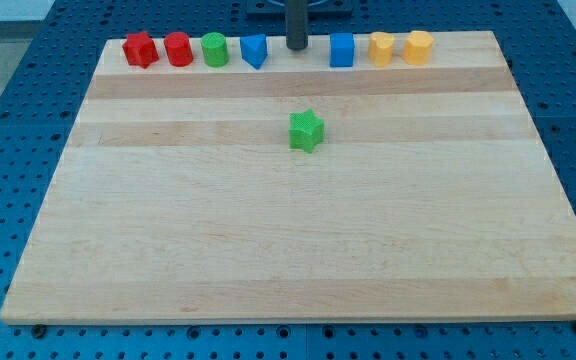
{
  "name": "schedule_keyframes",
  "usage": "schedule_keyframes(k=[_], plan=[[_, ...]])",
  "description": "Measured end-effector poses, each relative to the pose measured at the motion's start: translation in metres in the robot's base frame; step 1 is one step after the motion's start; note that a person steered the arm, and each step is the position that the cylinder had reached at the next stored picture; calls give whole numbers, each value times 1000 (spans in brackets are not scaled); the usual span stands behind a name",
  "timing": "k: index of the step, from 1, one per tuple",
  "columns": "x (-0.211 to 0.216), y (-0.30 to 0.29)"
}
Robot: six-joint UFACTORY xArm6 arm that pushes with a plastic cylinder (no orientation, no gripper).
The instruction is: Slide the blue cube closer to the green star
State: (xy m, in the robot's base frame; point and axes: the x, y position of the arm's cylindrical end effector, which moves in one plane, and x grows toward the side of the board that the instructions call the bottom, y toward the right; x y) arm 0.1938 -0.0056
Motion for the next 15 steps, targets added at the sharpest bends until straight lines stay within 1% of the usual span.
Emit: schedule_keyframes(k=[1, 2, 3, 5, 7, 10, 12, 15], plan=[[-1, 8], [-2, 39], [0, 54], [5, 54], [24, 54], [24, 96], [42, 89], [50, 48]])
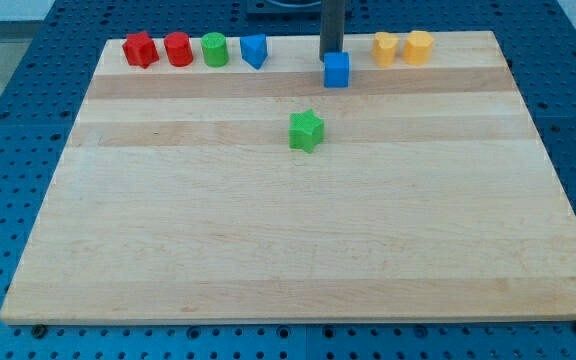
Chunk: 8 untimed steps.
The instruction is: Slide the blue cube closer to the green star
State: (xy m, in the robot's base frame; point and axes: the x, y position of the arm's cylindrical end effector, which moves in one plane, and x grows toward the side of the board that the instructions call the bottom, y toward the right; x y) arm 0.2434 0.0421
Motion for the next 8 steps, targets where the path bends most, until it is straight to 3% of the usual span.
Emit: schedule_keyframes(k=[5, 8], plan=[[31, 7], [73, 23]])
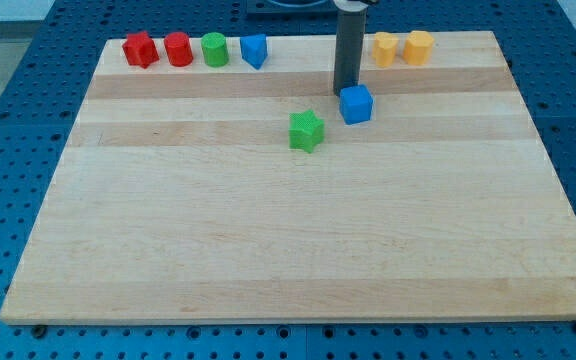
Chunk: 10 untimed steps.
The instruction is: Slide the blue cube closer to the green star
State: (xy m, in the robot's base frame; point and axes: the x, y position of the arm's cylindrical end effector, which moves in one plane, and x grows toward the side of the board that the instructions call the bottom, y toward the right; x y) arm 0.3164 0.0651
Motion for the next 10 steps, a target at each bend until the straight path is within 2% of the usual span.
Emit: schedule_keyframes(k=[2, 6, 9, 10], plan=[[10, 18], [75, 19], [78, 64], [91, 69]])
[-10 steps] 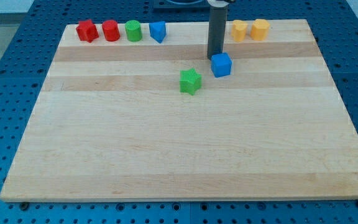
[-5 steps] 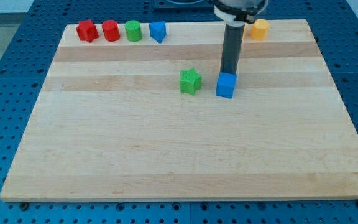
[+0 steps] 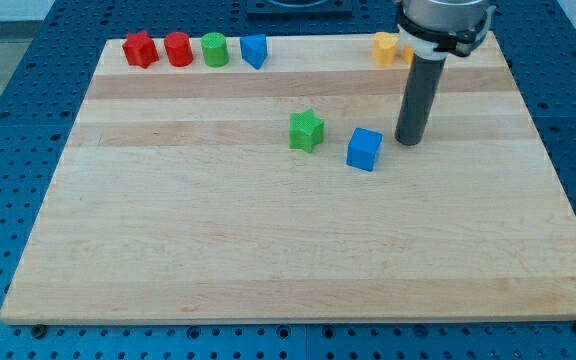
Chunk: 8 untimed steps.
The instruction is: Slide the blue cube closer to the green star
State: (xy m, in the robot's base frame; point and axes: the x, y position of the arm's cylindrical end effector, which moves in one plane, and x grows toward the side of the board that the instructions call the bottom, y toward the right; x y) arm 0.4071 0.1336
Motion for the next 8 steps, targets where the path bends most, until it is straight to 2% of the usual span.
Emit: schedule_keyframes(k=[2, 6, 7, 8], plan=[[22, -10], [22, -42], [22, -36], [-1, -10]])
